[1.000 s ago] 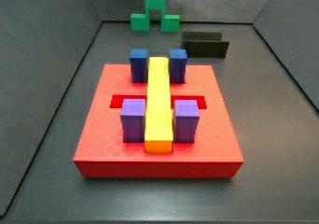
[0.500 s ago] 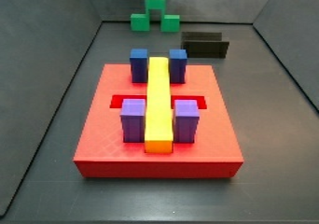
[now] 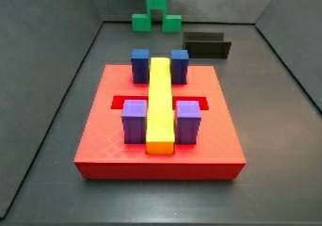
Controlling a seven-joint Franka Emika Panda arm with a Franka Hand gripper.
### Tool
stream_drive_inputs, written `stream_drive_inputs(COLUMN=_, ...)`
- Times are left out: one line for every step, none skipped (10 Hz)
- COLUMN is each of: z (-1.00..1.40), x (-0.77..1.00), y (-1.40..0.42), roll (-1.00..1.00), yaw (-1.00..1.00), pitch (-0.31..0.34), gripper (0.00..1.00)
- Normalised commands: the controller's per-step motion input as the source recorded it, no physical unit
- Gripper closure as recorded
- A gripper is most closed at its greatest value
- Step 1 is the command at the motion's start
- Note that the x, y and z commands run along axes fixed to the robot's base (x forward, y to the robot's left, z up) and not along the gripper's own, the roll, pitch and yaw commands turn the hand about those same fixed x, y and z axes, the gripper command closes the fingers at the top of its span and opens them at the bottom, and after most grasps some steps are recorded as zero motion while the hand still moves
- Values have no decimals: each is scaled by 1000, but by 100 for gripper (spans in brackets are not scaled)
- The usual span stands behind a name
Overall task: Pick up the green object. Move up. Move to above the board. Insert the green object.
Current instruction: Pick up the green object.
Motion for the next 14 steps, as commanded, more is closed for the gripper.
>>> stream_drive_inputs(z=-174, x=-14, y=0, roll=-46, yaw=-37, pitch=0, gripper=0)
stream_drive_inputs(z=-289, x=-3, y=0, roll=-14, yaw=-20, pitch=0, gripper=0)
stream_drive_inputs(z=-274, x=-6, y=0, roll=-36, yaw=-9, pitch=0, gripper=0)
stream_drive_inputs(z=-374, x=-66, y=0, roll=-43, yaw=-6, pitch=-10, gripper=0)
stream_drive_inputs(z=-340, x=-151, y=46, roll=-94, yaw=-46, pitch=-4, gripper=0)
stream_drive_inputs(z=0, x=0, y=103, roll=-164, yaw=-40, pitch=0, gripper=0)
stream_drive_inputs(z=0, x=0, y=51, roll=-97, yaw=-14, pitch=0, gripper=0)
stream_drive_inputs(z=-303, x=-46, y=14, roll=0, yaw=-9, pitch=-6, gripper=0)
stream_drive_inputs(z=-294, x=-80, y=74, roll=-43, yaw=-3, pitch=-3, gripper=0)
stream_drive_inputs(z=-129, x=-46, y=34, roll=-97, yaw=0, pitch=0, gripper=0)
stream_drive_inputs(z=-86, x=-17, y=0, roll=-80, yaw=0, pitch=0, gripper=0)
stream_drive_inputs(z=-40, x=0, y=0, roll=-17, yaw=0, pitch=0, gripper=0)
stream_drive_inputs(z=-174, x=-74, y=0, roll=-46, yaw=0, pitch=13, gripper=0)
stream_drive_inputs(z=-274, x=-111, y=-17, roll=0, yaw=0, pitch=53, gripper=0)
